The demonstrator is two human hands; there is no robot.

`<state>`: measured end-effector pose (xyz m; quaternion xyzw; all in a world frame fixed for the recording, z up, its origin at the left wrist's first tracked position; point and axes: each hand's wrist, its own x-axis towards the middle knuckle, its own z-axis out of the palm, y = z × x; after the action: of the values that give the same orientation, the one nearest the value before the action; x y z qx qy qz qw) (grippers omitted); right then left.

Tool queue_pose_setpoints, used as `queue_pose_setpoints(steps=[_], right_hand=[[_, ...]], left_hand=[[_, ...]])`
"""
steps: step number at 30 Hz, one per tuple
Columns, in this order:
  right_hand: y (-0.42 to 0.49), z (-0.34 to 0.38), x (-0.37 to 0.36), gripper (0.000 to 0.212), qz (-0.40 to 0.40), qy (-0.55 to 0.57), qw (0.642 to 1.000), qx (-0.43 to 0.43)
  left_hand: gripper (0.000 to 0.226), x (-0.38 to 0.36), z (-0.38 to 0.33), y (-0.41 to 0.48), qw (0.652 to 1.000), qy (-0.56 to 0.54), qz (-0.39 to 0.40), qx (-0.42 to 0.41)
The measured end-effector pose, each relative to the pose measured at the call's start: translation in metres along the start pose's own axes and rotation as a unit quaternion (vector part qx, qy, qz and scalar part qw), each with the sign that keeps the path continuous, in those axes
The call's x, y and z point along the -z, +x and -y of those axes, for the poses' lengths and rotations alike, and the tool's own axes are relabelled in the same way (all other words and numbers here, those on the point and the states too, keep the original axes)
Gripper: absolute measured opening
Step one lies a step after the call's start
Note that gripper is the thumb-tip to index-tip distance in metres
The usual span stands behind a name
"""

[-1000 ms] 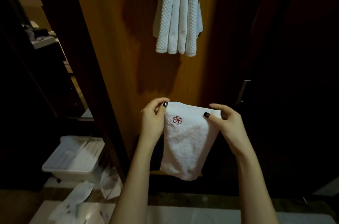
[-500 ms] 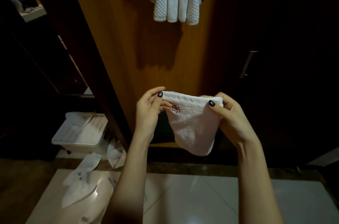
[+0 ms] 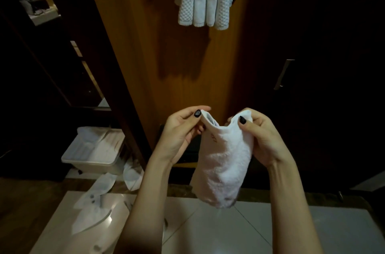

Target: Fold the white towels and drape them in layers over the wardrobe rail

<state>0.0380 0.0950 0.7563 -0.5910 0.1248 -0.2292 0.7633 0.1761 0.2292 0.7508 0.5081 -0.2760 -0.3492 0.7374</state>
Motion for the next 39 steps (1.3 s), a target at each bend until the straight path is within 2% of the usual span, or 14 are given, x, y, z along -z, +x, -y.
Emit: queue_pose_setpoints(steps=[3, 5, 7, 12, 15, 18, 22, 27, 31, 35, 39], right_hand=[[0.0, 0.006, -0.005, 0.009, -0.003, -0.022, 1.0, 0.011], [0.001, 0.007, -0.007, 0.014, 0.003, 0.0, 1.0, 0.003], [0.002, 0.009, -0.009, 0.009, 0.01, 0.012, 1.0, 0.005], [-0.001, 0.016, -0.011, 0.019, 0.019, -0.014, 0.999, 0.027], [0.0, 0.019, -0.013, 0.018, 0.012, 0.02, 0.999, 0.045], [0.004, 0.017, -0.013, 0.027, 0.014, 0.054, 0.997, 0.055], [0.009, 0.016, -0.015, 0.041, 0.044, 0.041, 0.997, 0.044], [0.01, 0.014, -0.014, 0.04, 0.064, 0.036, 0.997, 0.023], [0.011, 0.012, -0.014, 0.041, 0.086, 0.027, 0.996, 0.001], [0.015, 0.01, -0.015, 0.056, 0.062, 0.031, 0.998, 0.0], [0.017, 0.009, -0.014, 0.057, 0.024, -0.051, 0.998, -0.005]], left_hand=[[0.018, -0.007, -0.008, -0.002, 0.999, -0.018, 0.027, 0.004], [0.016, -0.011, -0.012, -0.002, 0.998, -0.022, 0.052, 0.001], [0.007, -0.012, -0.016, -0.001, 0.997, -0.025, 0.072, -0.005], [0.034, -0.01, -0.019, 0.003, 0.994, -0.043, 0.095, -0.023], [0.026, -0.014, -0.021, 0.001, 0.993, -0.047, 0.102, -0.029], [0.02, -0.02, -0.023, 0.001, 0.993, -0.052, 0.099, -0.031], [0.017, -0.023, -0.024, 0.001, 0.994, -0.047, 0.095, -0.033], [0.019, -0.02, -0.025, 0.004, 0.995, -0.04, 0.088, -0.027], [0.028, -0.02, -0.023, 0.004, 0.992, -0.045, 0.114, -0.026], [0.018, -0.02, -0.023, 0.007, 0.987, -0.062, 0.148, -0.025], [0.026, -0.018, -0.02, 0.011, 0.986, -0.076, 0.149, -0.015]])
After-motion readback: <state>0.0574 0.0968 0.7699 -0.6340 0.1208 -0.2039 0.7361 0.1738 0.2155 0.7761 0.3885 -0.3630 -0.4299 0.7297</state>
